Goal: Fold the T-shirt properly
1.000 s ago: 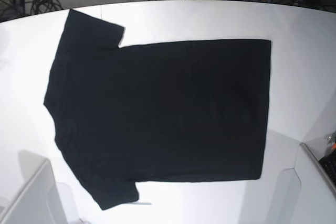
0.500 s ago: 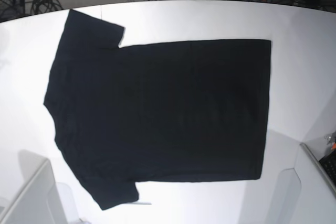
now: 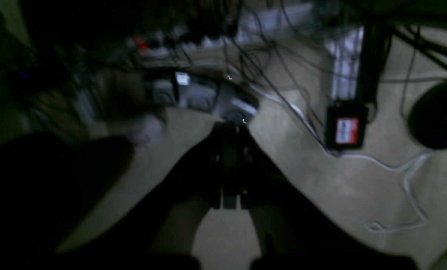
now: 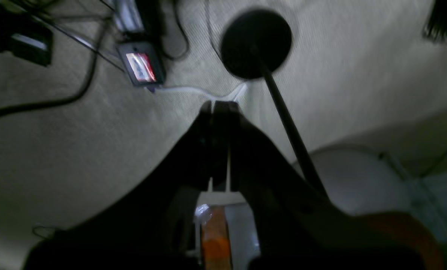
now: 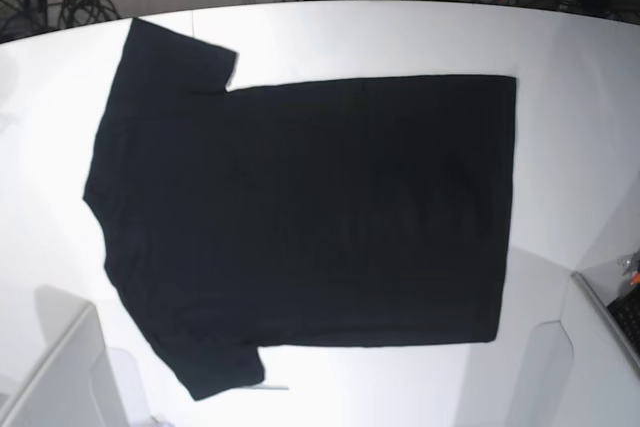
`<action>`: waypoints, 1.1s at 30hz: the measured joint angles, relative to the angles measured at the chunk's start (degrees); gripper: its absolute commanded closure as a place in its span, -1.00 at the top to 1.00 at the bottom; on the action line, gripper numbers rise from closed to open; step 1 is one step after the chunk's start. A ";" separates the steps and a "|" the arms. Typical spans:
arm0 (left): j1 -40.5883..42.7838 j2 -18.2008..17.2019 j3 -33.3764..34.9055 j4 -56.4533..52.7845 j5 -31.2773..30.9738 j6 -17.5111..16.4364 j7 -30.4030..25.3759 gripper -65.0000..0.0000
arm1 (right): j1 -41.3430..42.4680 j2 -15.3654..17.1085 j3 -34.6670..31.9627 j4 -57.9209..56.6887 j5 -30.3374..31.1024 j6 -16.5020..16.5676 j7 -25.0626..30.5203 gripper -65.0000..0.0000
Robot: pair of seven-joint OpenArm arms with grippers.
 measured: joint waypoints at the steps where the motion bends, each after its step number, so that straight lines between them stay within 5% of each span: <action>1: 1.42 -0.20 -0.07 1.84 -0.07 0.09 -0.26 -1.00 | -1.79 0.02 0.59 3.67 0.00 0.04 -0.48 -1.00; 11: 14.36 -1.64 -3.08 22.16 -0.02 -0.28 0.09 -1.00 | -15.32 -2.86 6.82 37.73 -0.13 0.04 -13.79 -1.00; 24: 26.86 -1.31 -13.81 48.43 -0.13 -0.28 1.18 -1.00 | -22.60 -7.50 15.98 66.60 0.13 0.37 -17.75 -1.00; 30: 28.17 -1.95 -16.35 56.57 -12.66 -0.24 0.94 -1.00 | -20.81 -8.46 19.39 74.36 0.81 0.26 -18.12 -1.00; 33: 30.16 -2.62 -16.37 61.00 -16.68 -0.31 1.38 -1.00 | -19.65 -8.39 19.76 75.47 7.04 0.68 -17.75 -1.00</action>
